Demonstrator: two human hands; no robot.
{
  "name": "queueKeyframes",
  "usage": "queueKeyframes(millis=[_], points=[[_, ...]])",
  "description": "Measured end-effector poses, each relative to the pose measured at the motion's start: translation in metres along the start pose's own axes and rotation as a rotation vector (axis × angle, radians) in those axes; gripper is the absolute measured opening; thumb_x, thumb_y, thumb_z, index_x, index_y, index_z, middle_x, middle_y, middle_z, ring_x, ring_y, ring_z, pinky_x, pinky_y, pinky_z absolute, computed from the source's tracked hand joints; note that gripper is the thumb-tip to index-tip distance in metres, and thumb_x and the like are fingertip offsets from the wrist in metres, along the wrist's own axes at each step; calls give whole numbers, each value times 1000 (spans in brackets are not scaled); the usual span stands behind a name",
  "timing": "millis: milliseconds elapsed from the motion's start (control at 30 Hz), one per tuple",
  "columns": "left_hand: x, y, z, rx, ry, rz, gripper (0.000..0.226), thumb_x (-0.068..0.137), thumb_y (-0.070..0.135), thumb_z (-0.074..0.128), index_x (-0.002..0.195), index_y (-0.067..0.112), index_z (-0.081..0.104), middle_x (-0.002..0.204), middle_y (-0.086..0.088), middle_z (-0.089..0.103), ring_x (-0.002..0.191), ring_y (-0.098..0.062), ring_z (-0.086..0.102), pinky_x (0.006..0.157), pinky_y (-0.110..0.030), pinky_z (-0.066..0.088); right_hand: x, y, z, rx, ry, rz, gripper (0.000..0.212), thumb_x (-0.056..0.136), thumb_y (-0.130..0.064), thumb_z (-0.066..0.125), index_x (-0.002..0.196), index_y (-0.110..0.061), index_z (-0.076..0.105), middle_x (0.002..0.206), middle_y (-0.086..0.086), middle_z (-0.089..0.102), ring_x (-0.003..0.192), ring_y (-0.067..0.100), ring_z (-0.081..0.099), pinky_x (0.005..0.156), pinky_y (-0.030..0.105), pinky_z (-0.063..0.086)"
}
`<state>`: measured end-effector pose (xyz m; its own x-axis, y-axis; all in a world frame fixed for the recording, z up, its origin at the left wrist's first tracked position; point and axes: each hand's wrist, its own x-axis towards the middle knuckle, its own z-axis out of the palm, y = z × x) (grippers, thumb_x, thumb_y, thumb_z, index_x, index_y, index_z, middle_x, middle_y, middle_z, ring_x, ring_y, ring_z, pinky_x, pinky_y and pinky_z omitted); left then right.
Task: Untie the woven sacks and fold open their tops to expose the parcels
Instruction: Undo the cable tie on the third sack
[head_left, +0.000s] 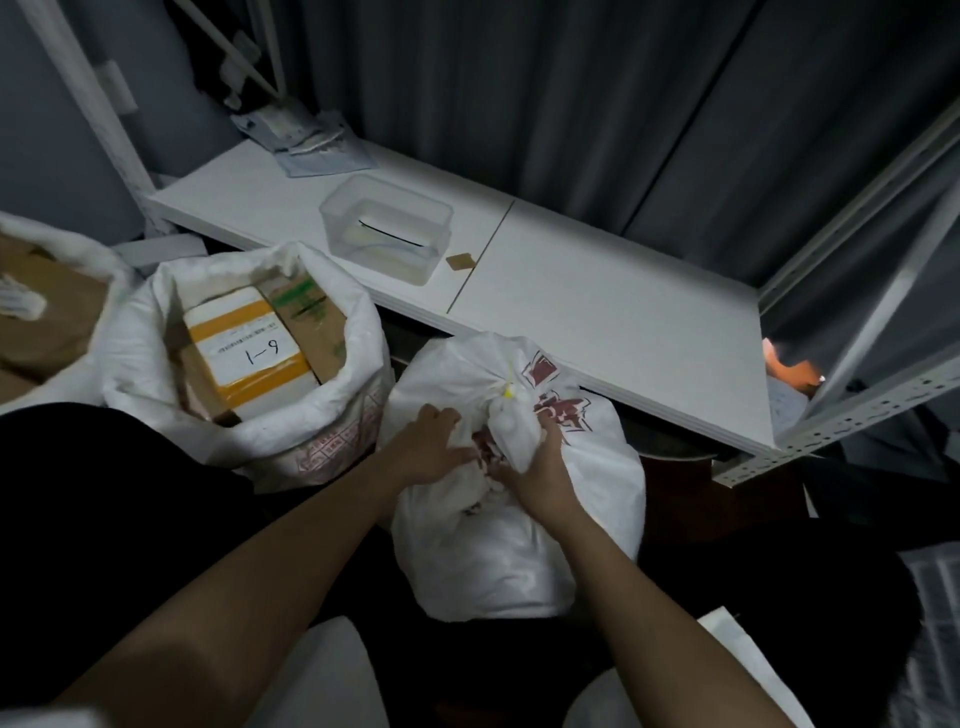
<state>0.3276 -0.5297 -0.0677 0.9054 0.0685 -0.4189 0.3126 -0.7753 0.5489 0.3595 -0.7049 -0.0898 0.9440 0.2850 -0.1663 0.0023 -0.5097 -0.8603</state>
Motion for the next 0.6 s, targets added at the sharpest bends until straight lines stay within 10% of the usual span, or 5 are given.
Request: queueKeyframes(millis=[167,333,600], points=[[-3,0,12,402,186,-30,52,91,58,42,128,23,50,137,-10,34,127,-33,32,106,-43,21,-14,8,16,-352,98,-169,62,79,-14,72,134,-7,44,125,12,51,113,31,49,94,33,37],[21,10,-4,303,420,15,40,96,46,41,119,18,59,127,-7,52,121,-28,44,104,-39,23,-9,12,28,-512,106,-300,53,74,-22,63,123,-10,46,101,17,55,87,37,57,68,42,53],[60,35,-2,-299,96,-143,64,74,59,64,122,15,61,118,-7,65,107,-26,61,97,-41,45,-19,39,18,-511,-25,-445,63,88,-41,51,140,-6,44,110,11,52,96,24,49,83,31,43]])
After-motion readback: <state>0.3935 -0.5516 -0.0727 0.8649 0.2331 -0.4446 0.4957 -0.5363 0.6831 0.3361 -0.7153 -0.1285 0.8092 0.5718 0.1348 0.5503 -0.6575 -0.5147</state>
